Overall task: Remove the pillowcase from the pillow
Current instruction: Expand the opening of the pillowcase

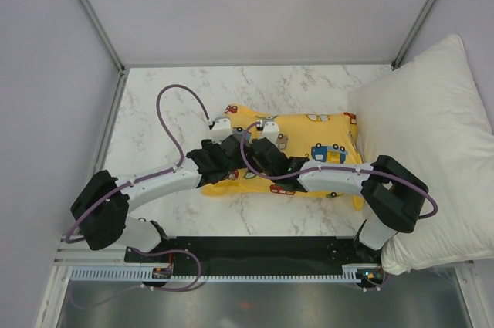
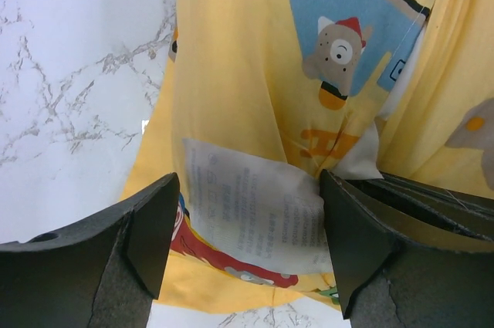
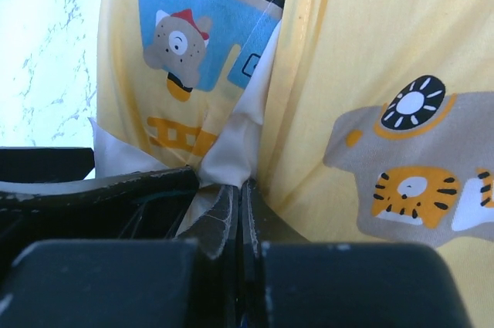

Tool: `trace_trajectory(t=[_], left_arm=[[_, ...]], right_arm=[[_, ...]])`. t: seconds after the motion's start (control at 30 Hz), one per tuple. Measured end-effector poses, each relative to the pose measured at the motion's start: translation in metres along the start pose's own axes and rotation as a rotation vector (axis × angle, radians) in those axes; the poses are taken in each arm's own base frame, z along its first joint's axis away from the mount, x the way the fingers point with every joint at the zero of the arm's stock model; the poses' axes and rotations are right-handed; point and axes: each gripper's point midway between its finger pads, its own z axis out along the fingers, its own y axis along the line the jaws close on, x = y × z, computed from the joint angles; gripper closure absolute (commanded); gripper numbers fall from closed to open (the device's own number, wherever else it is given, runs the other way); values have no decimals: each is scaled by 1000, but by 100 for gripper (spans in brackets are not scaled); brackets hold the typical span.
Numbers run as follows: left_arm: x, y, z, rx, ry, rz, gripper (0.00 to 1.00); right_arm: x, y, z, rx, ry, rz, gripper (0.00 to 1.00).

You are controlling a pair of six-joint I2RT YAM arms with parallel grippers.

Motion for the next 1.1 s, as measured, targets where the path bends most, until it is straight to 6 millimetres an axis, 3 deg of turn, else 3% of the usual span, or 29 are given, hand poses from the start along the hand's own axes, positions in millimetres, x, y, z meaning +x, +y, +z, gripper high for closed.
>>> trace_trajectory(t=[0.17,0.4,0.6,0.83,1.03,1.1], left_arm=[[-1,-2,-6,7,-16,-8,20],[5,-8,-31,55,-57,14,17],[12,-4,-29,50,-46,27,8],[23,-7,-17,30,-30,52,6],[28,-14,-8,35,-19,45,17],[28,-16,-7,43,-19,36,30]], right_arm=[[1,-1,0,2,2,-1,100],[1,-1,3,9,0,-5,100],[0,-2,3,12,-2,-8,100],[-1,-9,2,29,1,-7,100],[-2,-17,-2,44,-2,-7,100],[-1,-18,-2,45,-2,-4,100]])
